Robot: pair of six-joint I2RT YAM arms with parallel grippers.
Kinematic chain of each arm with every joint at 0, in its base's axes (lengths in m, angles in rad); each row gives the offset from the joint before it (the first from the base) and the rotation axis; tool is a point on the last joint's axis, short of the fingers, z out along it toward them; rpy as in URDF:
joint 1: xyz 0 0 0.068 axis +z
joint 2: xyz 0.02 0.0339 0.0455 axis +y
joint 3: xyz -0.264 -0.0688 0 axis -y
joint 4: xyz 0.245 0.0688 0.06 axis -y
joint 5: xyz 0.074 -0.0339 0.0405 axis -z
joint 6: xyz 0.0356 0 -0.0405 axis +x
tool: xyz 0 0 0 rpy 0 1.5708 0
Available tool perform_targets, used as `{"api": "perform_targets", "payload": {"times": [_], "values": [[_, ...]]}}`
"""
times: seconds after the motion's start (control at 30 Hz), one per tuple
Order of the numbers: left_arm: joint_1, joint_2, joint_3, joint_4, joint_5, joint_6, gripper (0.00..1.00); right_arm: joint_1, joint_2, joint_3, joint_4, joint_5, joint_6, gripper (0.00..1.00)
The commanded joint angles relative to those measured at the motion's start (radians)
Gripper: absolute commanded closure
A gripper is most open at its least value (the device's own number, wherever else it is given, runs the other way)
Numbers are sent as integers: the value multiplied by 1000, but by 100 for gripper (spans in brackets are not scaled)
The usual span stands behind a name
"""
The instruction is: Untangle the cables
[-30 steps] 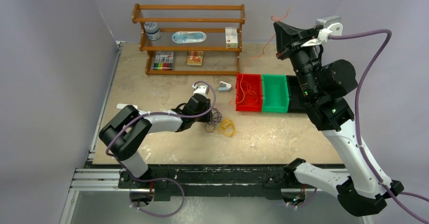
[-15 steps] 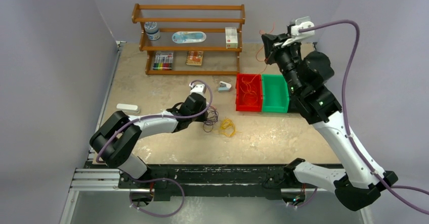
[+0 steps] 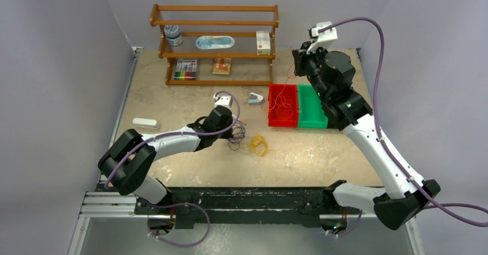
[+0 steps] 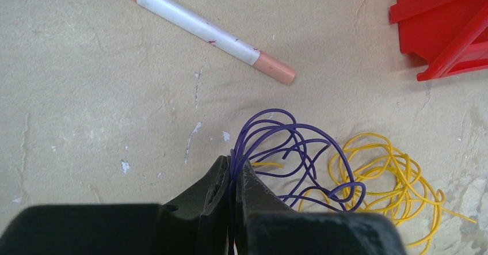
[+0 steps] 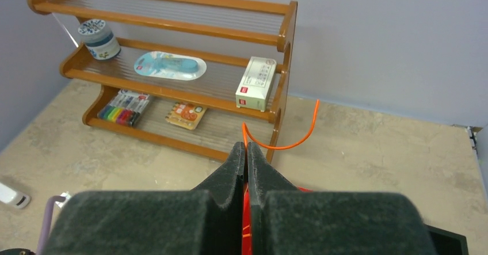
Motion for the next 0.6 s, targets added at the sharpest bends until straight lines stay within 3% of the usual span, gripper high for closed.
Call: {"api": "perform_targets", "payload": {"times": [0.0,0.57], "values": [[-6,-45,29,4,-44,10,100,-23,9,-11,23,-26,24,100],[-5,-36,33,-6,-70,6,93,-149,78,-169,109,-189,72,100]]}}
